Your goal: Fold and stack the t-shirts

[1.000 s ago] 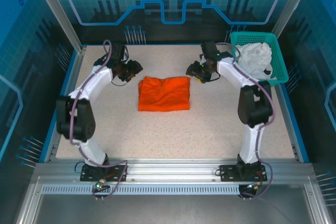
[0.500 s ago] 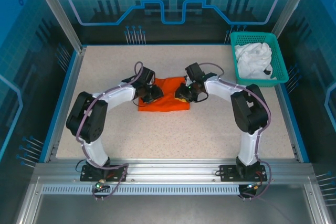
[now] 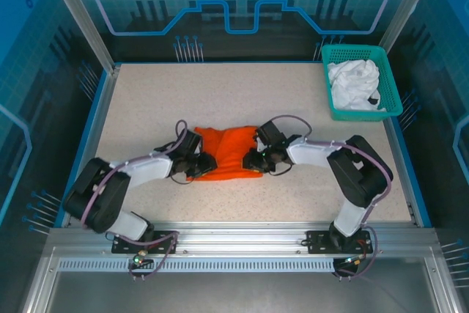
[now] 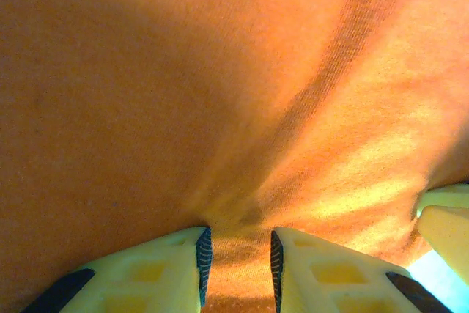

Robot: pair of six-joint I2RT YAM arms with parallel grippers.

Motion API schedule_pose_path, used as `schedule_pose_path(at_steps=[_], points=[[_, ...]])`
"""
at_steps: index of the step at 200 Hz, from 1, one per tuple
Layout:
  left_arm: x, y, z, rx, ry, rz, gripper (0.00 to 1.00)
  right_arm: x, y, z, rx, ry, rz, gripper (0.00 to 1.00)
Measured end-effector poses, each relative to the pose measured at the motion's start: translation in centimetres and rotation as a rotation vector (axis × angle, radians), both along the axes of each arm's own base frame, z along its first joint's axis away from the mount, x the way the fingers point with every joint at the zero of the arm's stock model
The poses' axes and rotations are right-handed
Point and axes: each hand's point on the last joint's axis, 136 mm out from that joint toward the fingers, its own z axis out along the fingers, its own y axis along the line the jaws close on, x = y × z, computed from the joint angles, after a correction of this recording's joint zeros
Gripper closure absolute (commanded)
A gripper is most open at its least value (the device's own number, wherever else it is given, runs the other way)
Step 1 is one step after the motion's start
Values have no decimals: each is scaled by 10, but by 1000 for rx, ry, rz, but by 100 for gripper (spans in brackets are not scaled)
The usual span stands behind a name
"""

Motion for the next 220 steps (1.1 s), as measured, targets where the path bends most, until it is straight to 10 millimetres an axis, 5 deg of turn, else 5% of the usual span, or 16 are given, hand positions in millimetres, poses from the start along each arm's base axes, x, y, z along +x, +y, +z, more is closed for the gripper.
schedule_pose_path(at_steps=[26, 51, 72, 105, 123, 147, 186, 220], points=[[-32, 16, 7, 4, 8, 20, 61, -29, -1, 3, -10, -16, 26, 57], [-39, 30, 34, 26, -50, 52, 51, -44, -11, 13, -58, -18, 33, 53], [-23, 39, 66, 32, -116, 95, 48, -40, -15, 32, -78, -33, 24, 54], [25, 54, 98, 44, -179, 160, 48, 3, -6, 80, -30, -130, -9, 60], [45, 53, 92, 73, -161, 141, 49, 30, -7, 90, -22, -159, -36, 62], [68, 48, 67, 118, -100, 96, 49, 57, -11, 80, -45, -150, -52, 66], [92, 38, 35, 132, -42, 35, 49, 76, -16, 52, -78, -87, -49, 67], [106, 30, 30, 119, -41, -1, 66, 88, -24, 36, -84, -50, -56, 67]])
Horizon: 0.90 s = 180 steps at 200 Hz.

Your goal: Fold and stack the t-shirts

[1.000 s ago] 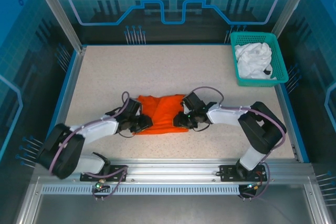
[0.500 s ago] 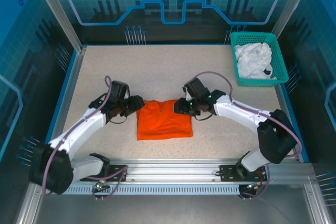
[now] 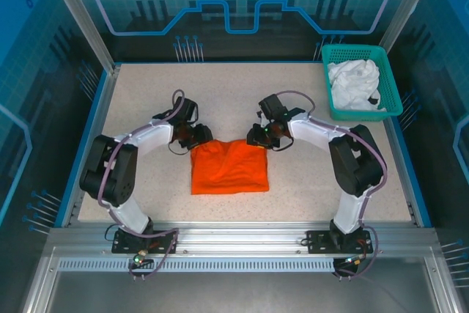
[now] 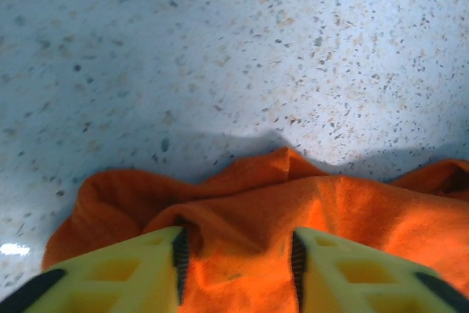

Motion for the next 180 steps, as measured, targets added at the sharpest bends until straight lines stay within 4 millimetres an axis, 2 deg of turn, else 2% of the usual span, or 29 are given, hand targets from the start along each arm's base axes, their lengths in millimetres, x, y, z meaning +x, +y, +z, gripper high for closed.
schedule_pose_path(at_steps=[27, 45, 87, 120, 132, 146, 163, 176, 180], points=[[9, -5, 0, -5, -8, -26, 82, 6, -5, -7, 3, 18, -12, 68], [11, -6, -3, -5, -3, -40, 100, 9, -8, -12, 7, 34, -22, 68], [12, -2, -1, 13, -19, -35, 100, 14, -19, -21, 22, 72, -51, 69], [16, 19, 27, 46, -100, 22, 100, 19, -23, -21, 35, 75, -72, 69], [18, 29, 31, 63, -111, 54, 100, 21, -25, -24, 36, 84, -85, 69], [18, 41, 26, 89, -92, 87, 100, 23, -30, -30, 34, 96, -103, 68], [16, 51, 9, 110, -37, 112, 100, 24, -34, -37, 29, 113, -117, 68], [11, 53, -7, 124, 16, 116, 82, 24, -34, -38, 34, 122, -121, 67], [10, 54, -12, 130, 32, 115, 80, 24, -34, -38, 35, 122, -122, 68]])
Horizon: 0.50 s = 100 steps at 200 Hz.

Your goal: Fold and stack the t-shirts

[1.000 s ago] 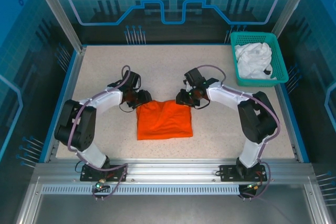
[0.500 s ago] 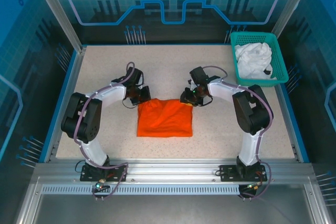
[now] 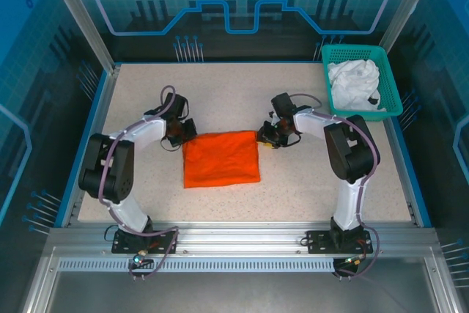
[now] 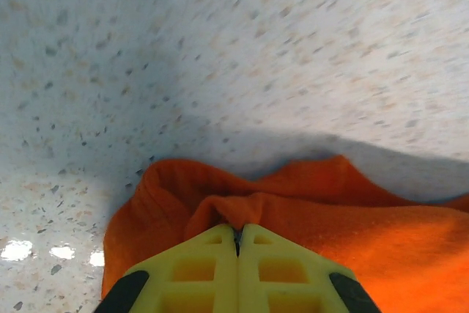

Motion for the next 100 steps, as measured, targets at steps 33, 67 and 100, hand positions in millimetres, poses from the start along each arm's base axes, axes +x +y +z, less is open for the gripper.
schedule_pose_path(at_steps=[33, 67, 100], points=[[-3, 6, -10, 39, 59, 17, 54, 0, 1, 1, 5, 1, -1, 67], [1, 19, 14, 102, 6, 51, 39, -2, 1, 15, 20, -35, 2, 68], [0, 20, 78, 114, -167, 72, 54, -4, 19, 51, 61, -130, 43, 71]])
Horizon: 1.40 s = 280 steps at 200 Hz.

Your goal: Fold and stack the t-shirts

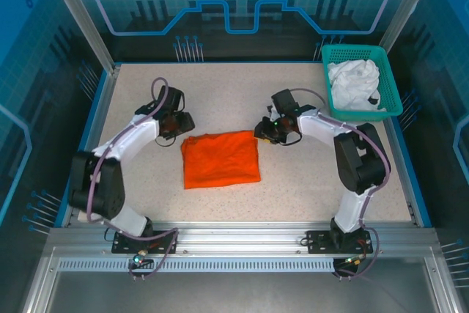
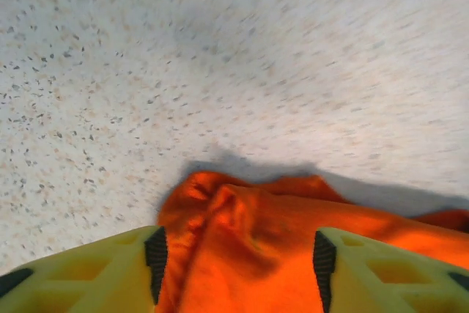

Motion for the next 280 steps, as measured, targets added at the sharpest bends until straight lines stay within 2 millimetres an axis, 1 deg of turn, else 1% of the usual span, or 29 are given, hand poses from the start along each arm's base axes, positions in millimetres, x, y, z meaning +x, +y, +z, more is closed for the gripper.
schedule_pose_path(at_steps=[13, 16, 25, 35, 46, 59, 74, 91, 111, 121, 132, 151, 161, 177, 184, 200, 208, 217, 227, 236, 243, 251, 262, 272, 280], points=[[-4, -12, 19, -16, -58, -27, 67, -2, 13, 9, 10, -26, 32, 73], [-5, -17, 23, -28, -67, -37, 70, -2, 17, 11, 13, -31, 40, 74], [-7, -32, 27, -46, -84, -81, 77, -2, 26, 15, 19, -42, 58, 75], [-7, -48, 26, -75, -84, -120, 82, -1, 36, 18, 23, -52, 79, 76], [-8, -67, 16, -102, -64, -174, 84, 5, 48, 20, 28, -63, 98, 77], [-9, -85, -4, -133, -13, -221, 85, 13, 60, 20, 28, -74, 114, 78], [-10, -95, -32, -147, 59, -242, 85, 23, 69, 12, 18, -76, 124, 78], [-10, -94, -63, -125, 139, -235, 84, 29, 70, -4, -11, -56, 123, 78], [-9, -83, -85, -78, 192, -204, 78, 30, 64, -25, -49, -17, 116, 78], [-9, -75, -90, -64, 203, -182, 77, 30, 60, -35, -61, 7, 111, 78], [-7, -61, -94, -57, 207, -147, 75, 30, 57, -42, -65, 23, 106, 78], [-4, -33, -100, -42, 217, -70, 70, 33, 55, -42, -55, 23, 100, 78], [-2, -23, -100, -43, 213, -38, 67, 34, 55, -42, -49, 23, 100, 77], [1, -12, -96, -37, 193, -4, 61, 36, 54, -41, -43, 20, 95, 72], [1, -7, -95, -34, 188, 11, 57, 36, 52, -42, -41, 23, 94, 70], [1, 0, -88, -36, 170, 39, 41, 36, 52, -39, -11, 25, 98, 64], [1, 3, -83, -34, 157, 48, 36, 35, 49, -37, 2, 23, 94, 60], [-2, 7, -75, -30, 136, 52, 31, 30, 45, -32, 11, 23, 84, 59], [-6, 7, -62, -30, 108, 53, 31, 23, 40, -23, 17, 14, 78, 59], [-10, 5, -45, -34, 67, 47, 35, 17, 37, -11, 25, -3, 78, 59], [-13, -1, -29, -44, 29, 31, 40, 12, 37, 1, 36, -24, 83, 60], [-18, -11, -9, -71, -23, 8, 47, 5, 42, 15, 52, -57, 98, 62], [-26, -27, 12, -107, -78, -50, 57, -8, 51, 31, 74, -92, 127, 66], [-37, -45, 23, -152, -105, -100, 67, -24, 64, 40, 96, -116, 163, 69], [-48, -59, 26, -186, -105, -147, 73, -41, 76, 42, 113, -119, 200, 71]])
